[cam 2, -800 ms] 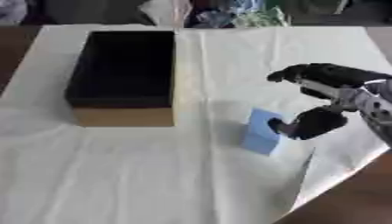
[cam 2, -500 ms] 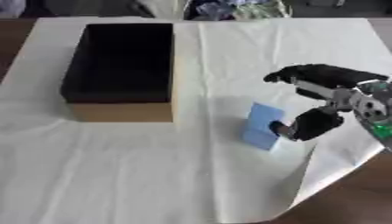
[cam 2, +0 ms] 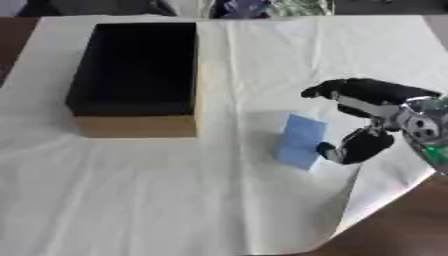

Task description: Pick up objects on the table and place them in the box.

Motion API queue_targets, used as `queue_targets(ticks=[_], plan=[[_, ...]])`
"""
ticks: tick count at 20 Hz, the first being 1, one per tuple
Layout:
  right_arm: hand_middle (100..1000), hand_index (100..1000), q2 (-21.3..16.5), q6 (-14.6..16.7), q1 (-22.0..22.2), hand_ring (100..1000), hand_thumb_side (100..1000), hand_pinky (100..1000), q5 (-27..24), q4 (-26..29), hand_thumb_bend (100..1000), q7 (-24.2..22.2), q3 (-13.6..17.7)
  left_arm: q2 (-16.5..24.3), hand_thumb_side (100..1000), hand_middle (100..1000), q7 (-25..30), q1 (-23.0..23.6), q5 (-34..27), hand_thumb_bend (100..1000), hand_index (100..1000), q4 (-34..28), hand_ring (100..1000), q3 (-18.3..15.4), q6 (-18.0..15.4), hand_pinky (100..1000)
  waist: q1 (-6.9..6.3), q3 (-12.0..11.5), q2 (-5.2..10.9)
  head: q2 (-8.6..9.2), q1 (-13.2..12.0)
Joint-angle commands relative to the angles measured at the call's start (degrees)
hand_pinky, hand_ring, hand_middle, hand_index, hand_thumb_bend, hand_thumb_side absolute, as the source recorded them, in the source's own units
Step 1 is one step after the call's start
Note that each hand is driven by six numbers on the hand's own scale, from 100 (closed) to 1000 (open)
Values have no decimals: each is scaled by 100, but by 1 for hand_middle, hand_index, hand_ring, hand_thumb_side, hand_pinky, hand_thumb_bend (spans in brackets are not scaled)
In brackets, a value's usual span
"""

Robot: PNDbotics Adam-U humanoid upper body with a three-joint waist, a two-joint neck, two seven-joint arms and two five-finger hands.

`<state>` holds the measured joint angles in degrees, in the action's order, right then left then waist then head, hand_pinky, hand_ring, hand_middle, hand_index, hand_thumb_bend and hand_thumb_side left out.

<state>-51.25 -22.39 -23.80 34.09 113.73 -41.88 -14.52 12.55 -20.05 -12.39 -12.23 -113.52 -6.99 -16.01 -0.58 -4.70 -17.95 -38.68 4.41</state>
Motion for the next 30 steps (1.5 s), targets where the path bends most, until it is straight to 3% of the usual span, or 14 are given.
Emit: queue_targets(ticks=[1, 7, 11, 20, 24, 26, 27, 30], plan=[[938, 1000, -136, -113, -22, 985, 100, 1000, -71, 86, 266, 21, 33, 69, 430, 634, 28, -65, 17, 100, 824, -107, 676, -14, -14, 936, 3, -8, 94, 36, 22], [939, 1000, -135, -192, 18, 989, 100, 1000, -46, 86, 289, 69, 62, 76, 433, 634, 39, -76, 11, 100, 824, -107, 676, -9, -13, 936, 12, -5, 91, 72, 35], [941, 1000, -353, -171, -5, 998, 100, 1000, 110, 86, 341, -1, 174, 101, 437, 635, 35, -66, 10, 100, 824, -107, 677, -18, -22, 936, 35, 15, 101, 74, 29], [933, 1000, -857, -166, -21, 983, 100, 1000, -336, 86, 252, 295, 597, 185, 438, 635, 8, -35, 63, 100, 824, -107, 677, -49, -13, 937, 148, 128, 132, 20, 85], [929, 1000, -795, -294, 77, 977, 127, 1000, -667, 86, 186, 570, 630, 200, 438, 635, 0, -47, 68, 100, 824, -107, 678, -50, -3, 936, 172, 181, 128, 25, 80], [929, 1000, -773, -325, 126, 978, 131, 1000, -835, 86, 231, 695, 648, 215, 438, 635, -6, -48, 71, 100, 825, -107, 678, -55, -6, 937, 178, 197, 129, 14, 71], [929, 1000, -759, -339, 155, 978, 148, 1000, -924, 86, 166, 738, 642, 220, 438, 635, -8, -46, 73, 100, 825, -107, 678, -56, -7, 937, 184, 203, 130, 1, 68], [928, 1000, -707, -366, 221, 977, 189, 1000, -1173, 86, 136, 814, 562, 235, 437, 636, -15, -45, 78, 100, 825, -107, 679, -58, 0, 937, 211, 220, 137, -11, 42]])
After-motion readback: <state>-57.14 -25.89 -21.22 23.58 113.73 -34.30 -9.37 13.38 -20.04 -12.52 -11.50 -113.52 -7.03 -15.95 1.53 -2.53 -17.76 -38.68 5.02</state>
